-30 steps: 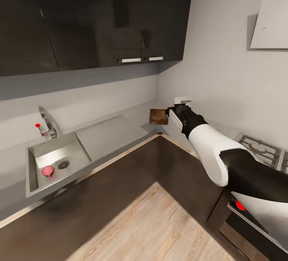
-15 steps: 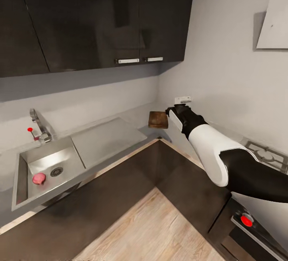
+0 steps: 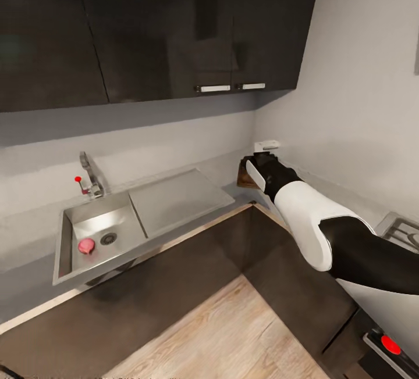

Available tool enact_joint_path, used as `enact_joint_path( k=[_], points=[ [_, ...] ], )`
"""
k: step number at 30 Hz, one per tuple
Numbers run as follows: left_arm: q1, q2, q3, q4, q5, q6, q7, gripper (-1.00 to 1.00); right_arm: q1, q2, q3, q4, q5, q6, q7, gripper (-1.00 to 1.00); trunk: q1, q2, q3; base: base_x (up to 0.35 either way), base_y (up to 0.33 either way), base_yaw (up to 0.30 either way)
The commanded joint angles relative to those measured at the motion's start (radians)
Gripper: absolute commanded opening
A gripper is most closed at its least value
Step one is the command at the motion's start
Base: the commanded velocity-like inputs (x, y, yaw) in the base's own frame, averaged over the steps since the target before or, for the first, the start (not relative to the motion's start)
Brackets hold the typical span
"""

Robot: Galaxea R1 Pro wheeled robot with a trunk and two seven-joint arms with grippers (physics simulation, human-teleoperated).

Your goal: In the kitchen, take the Vidalia onion out of the sink, dice it on the chopping board with the paring knife, put the diced onion into the bowl on the countertop, then place both the paring knife and the chopping board into the sink.

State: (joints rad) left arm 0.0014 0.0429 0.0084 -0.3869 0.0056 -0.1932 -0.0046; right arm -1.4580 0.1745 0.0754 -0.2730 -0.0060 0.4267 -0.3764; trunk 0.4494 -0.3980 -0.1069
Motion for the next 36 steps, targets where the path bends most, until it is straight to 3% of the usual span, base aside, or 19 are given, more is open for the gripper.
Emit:
enact_joint_path(
  k=[1, 18, 36],
  points=[
    [0.000, 0.000, 0.001, -0.001, 0.001, -0.002, -0.001, 1.00, -0.001, 0.000, 0.007, 0.001, -0.001, 0.008, -0.004, 1.00, 0.001, -0.002, -0.002, 0.015, -0.030, 0.154],
    [0.000, 0.000, 0.000, 0.002, 0.001, -0.002, -0.001, 1.00, -0.001, 0.000, 0.007, 0.018, -0.002, 0.006, -0.002, 1.00, 0.001, -0.002, -0.002, 0.164, -0.140, 0.020],
    [0.000, 0.000, -0.001, 0.002, 0.001, -0.002, -0.001, 1.00, -0.001, 0.000, 0.007, 0.018, -0.002, 0.007, -0.001, 1.00, 0.001, -0.002, -0.002, 0.250, -0.019, 0.000]
  ],
)
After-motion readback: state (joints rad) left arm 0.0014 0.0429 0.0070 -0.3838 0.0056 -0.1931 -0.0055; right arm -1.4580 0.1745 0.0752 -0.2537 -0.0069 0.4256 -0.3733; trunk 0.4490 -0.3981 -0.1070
